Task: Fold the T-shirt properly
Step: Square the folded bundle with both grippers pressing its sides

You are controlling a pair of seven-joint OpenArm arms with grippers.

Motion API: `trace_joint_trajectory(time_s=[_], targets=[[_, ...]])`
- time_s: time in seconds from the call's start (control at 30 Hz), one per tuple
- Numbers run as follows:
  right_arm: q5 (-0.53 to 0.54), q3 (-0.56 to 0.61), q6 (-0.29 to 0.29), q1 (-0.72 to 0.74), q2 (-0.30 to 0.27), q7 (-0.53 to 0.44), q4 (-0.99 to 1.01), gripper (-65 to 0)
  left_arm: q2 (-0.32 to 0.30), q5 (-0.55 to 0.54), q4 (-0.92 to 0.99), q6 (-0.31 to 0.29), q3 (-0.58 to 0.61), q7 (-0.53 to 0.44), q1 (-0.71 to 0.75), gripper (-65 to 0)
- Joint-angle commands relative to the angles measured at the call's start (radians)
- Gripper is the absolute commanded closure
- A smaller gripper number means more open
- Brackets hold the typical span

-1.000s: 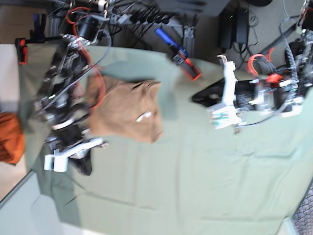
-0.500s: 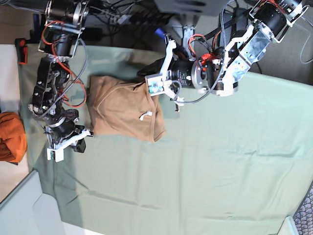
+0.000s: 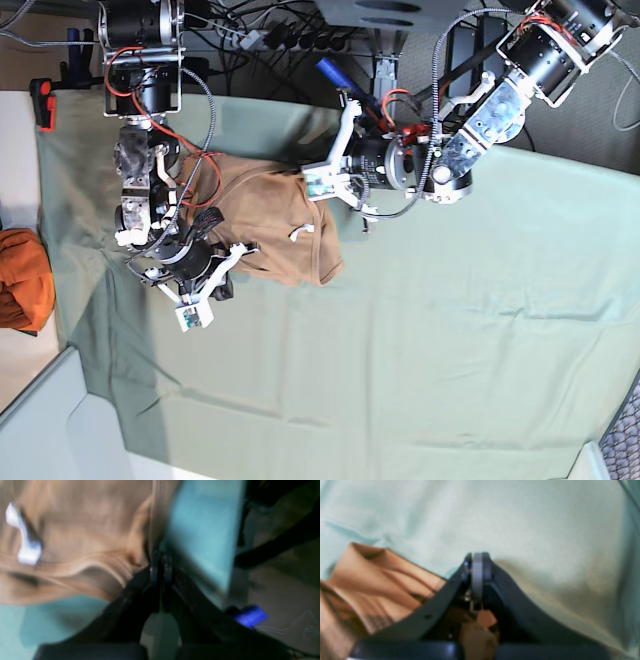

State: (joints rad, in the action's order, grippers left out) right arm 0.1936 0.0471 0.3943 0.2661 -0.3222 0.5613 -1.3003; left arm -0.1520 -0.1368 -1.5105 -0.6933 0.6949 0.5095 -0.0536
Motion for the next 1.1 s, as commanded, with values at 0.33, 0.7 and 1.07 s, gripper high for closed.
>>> trace_joint_trajectory(time_s=[0.33,0.7,1.07], targets=[[0.057,-0.005,0.114,0.015,-0.148,0.016,-0.016,0.0,0.008,0.006,0.165,-0.005,-0.014,-0.072,-0.138,-0.6],[0.248,-0.005,0.115,-0.098,-0.184,0.076,-0.029,0.0,-0.008,0.011,0.291,-0.005,-0.127,-0.081,-0.248,-0.6],[0.327,-0.005,0.115,-0.309,-0.154,0.124,-0.27,0.0,-0.061,-0.002,0.296,-0.005,-0.127,-0.103,-0.345,-0.6]])
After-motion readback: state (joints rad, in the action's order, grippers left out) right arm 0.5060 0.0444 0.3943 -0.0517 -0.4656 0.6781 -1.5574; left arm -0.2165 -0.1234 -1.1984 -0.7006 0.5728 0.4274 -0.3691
